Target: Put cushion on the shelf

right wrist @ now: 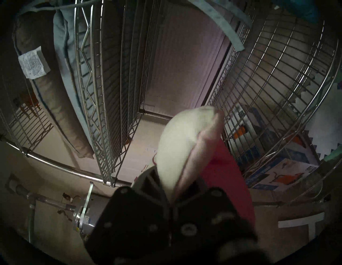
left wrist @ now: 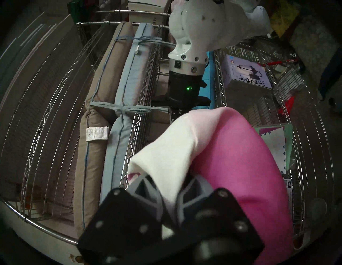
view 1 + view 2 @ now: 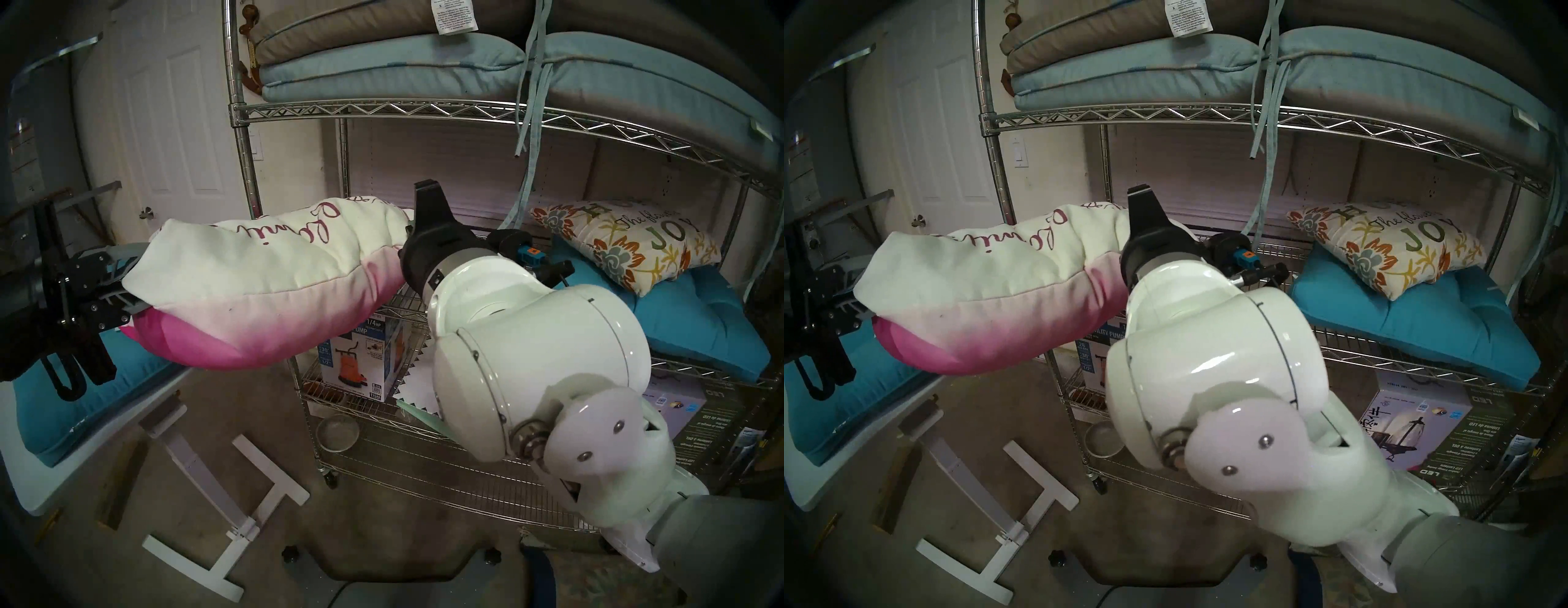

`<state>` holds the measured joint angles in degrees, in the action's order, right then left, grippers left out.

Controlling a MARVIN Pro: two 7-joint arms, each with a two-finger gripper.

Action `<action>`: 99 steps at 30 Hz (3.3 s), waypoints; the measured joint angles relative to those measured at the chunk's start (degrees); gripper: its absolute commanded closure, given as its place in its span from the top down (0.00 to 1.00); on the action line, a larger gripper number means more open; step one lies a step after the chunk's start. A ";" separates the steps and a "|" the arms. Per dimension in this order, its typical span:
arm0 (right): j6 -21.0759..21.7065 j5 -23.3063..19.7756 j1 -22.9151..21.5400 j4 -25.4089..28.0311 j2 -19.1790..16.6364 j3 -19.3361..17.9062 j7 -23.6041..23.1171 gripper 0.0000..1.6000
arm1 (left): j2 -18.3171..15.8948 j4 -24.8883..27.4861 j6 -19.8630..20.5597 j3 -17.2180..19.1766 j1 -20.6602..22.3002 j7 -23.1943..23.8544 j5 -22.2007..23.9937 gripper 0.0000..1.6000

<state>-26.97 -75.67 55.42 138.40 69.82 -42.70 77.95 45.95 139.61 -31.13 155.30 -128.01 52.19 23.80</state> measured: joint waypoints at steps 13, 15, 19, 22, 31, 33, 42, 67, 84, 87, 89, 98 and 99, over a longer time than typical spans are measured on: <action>1.55 0.28 -0.34 -2.32 -2.42 -2.25 0.66 0.00 | -8.08 0.19 5.02 -6.05 3.79 -2.38 -8.07 0.00; 1.81 0.27 -0.51 -3.38 -2.67 -2.60 0.66 0.00 | -9.20 0.22 5.76 -6.91 4.22 -2.76 -9.30 0.00; 2.42 0.21 -0.96 -5.74 -3.18 -3.43 0.58 0.00 | -11.63 0.37 7.38 -8.92 5.13 -3.64 -12.15 0.00; 2.86 0.15 -1.31 -7.36 -3.51 -4.01 0.51 0.00 | -13.25 0.41 8.41 -10.35 5.72 -4.26 -14.05 0.00; 4.18 -0.18 -2.40 -12.25 -4.43 -5.73 0.13 0.00 | -17.45 0.42 11.30 -14.62 7.18 -6.07 -19.38 0.00; 4.51 -0.33 -2.71 -13.51 -4.65 -6.20 -0.04 0.00 | -18.43 0.42 12.01 -15.62 7.54 -6.54 -20.62 0.00; 6.15 -1.55 -4.07 -18.16 -5.34 -7.96 -1.42 0.00 | -22.43 0.42 15.10 -19.77 9.14 -8.96 -25.42 0.00; 10.91 -6.54 -6.29 -25.08 -7.50 -12.17 -5.69 0.00 | -33.45 0.44 23.05 -29.89 13.95 -19.64 -32.15 0.00; 13.11 -9.91 -5.59 -25.98 -10.18 -14.77 -7.49 0.00 | -38.42 0.44 26.00 -35.97 16.32 -27.72 -35.50 0.00; 13.12 -10.58 -5.15 -25.77 -10.77 -15.20 -7.70 0.00 | -38.96 0.44 26.47 -37.14 16.57 -29.00 -36.40 0.00; 13.10 -10.92 -4.77 -25.47 -11.17 -15.47 -7.76 0.00 | -39.24 0.44 26.83 -37.87 16.68 -29.72 -37.06 0.00; 12.81 -11.97 -2.11 -22.08 -13.26 -16.83 -6.82 0.00 | -40.07 0.07 28.30 -40.83 17.08 -32.45 -40.54 0.00; 12.75 -12.04 -1.67 -21.40 -13.56 -17.00 -6.57 0.00 | -40.15 -0.35 28.43 -41.15 17.17 -32.80 -41.09 0.00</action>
<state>-14.23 -87.71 53.75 117.00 56.26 -59.71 71.37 5.80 139.26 -2.69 114.15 -110.84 19.38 -17.28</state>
